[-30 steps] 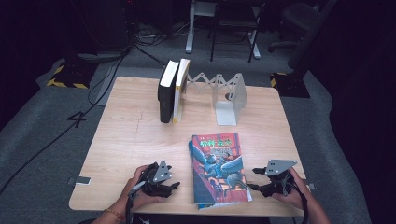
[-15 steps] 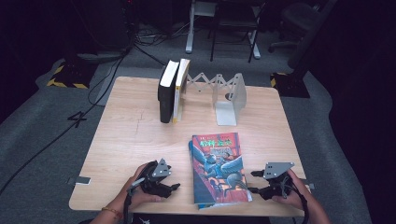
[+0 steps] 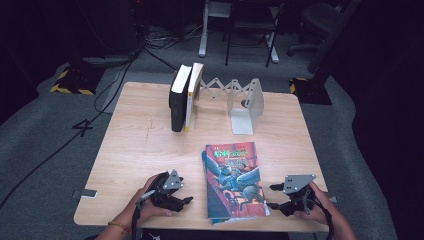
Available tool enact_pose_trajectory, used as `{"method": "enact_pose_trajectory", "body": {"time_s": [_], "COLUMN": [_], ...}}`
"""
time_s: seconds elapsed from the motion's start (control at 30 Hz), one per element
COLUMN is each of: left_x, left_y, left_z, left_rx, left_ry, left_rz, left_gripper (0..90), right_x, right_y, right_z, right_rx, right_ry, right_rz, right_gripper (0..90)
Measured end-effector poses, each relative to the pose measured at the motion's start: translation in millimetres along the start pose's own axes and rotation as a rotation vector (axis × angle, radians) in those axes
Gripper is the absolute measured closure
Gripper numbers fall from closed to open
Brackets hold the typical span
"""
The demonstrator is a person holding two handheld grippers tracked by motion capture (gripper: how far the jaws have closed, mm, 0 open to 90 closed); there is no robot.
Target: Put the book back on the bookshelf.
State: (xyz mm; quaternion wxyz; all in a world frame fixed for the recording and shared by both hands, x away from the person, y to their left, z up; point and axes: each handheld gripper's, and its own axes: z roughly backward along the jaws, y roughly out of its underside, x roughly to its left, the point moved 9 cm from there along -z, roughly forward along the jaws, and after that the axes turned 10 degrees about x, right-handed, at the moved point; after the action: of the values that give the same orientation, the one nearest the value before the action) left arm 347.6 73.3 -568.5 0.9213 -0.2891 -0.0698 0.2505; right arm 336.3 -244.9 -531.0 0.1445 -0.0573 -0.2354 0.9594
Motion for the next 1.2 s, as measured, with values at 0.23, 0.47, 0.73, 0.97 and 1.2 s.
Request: {"method": "enact_pose_trajectory", "body": {"time_s": [0.23, 0.47, 0.73, 0.97, 1.2], "left_x": [0.0, -3.0, -9.1, -16.6, -20.9], "left_y": [-0.1, -3.3, -5.3, -10.7, -18.2], "left_z": [-0.2, -3.3, -3.9, 1.4, 10.4], "left_rx": [0.002, 0.013, 0.030, 0.006, -0.026], "left_ry": [-0.001, -0.001, 0.008, 0.045, 0.048], "left_rz": [0.001, 0.001, -0.013, -0.015, -0.025], "left_gripper": [23.4, 18.8, 18.8, 19.4, 19.7], "right_x": [2.4, 3.9, -2.2, -2.2, -1.6], "right_y": [-1.7, -9.4, -20.1, -20.4, -25.1], "right_z": [-0.8, -0.1, -4.5, -3.4, -5.5], "right_rx": [0.014, 0.176, 0.219, 0.141, 0.106], "right_ry": [-0.009, 0.001, -0.029, -0.029, -0.024], "right_rz": [0.010, 0.087, 0.102, 0.069, 0.053], "right_gripper": [39.7, 37.1, 28.8, 30.8, 30.9]}}
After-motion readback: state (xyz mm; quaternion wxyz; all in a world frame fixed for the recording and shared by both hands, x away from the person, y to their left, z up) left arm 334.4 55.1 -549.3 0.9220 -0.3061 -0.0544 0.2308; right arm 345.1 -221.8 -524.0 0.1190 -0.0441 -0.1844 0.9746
